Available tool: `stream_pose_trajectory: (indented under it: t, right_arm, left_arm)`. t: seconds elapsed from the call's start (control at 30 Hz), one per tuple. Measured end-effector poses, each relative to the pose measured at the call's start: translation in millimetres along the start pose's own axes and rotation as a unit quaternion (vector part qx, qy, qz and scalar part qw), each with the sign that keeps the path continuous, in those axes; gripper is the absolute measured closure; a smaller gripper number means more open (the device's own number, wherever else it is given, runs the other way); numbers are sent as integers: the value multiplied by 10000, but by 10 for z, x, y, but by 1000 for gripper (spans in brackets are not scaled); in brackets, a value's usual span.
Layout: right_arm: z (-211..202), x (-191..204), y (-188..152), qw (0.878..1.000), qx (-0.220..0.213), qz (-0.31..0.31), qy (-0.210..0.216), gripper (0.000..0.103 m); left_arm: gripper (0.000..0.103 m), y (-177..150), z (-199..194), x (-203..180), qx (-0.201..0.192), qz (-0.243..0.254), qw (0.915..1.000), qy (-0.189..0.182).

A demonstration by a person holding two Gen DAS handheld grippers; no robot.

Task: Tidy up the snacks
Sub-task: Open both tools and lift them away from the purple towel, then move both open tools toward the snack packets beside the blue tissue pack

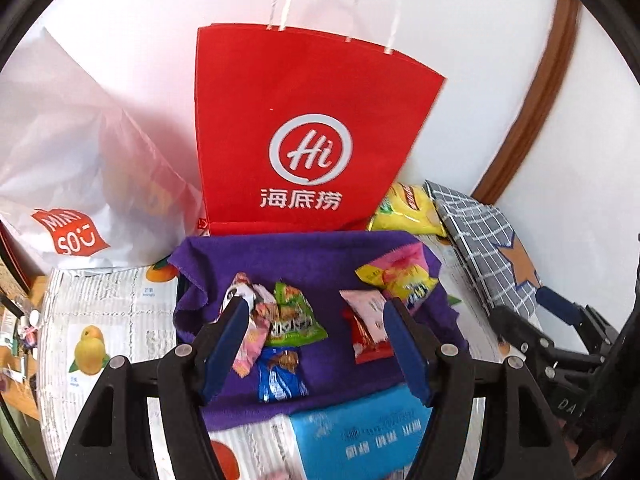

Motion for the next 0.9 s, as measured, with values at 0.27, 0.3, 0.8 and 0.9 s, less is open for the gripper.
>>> stream_pose_trajectory:
  t: [0.27,0.3,0.8,0.9]
  right_arm:
    - [-352,-113,-248,9999,-154,-6,-18,11]
    - [-386,-127,-286,9999,-161,-7,-30,11]
    - [-652,-217,-923,9995,122,-33,291,11]
    - [-620,-224,-1112,9990,247,32,362,11]
  left_arm:
    - [35,-265,-301,-148,-121,-25,9999,-66]
    - [35,-296,-327,-162,-135,-45,9999,-81]
    - [35,-937,-620,-204,-100,-62,9999,120]
    - [35,-1075,-622,-191,-32,-44,9999,127]
Point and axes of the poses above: each gripper's, at about its wrist camera, not at the fingertips, and z roughly the way its jaws point, x to its left, y to its top, the point moved 3 cm from there along z, roughly the way its jaws point, and after that the axes turned 14 degrees about z, right-handed, at the moved point
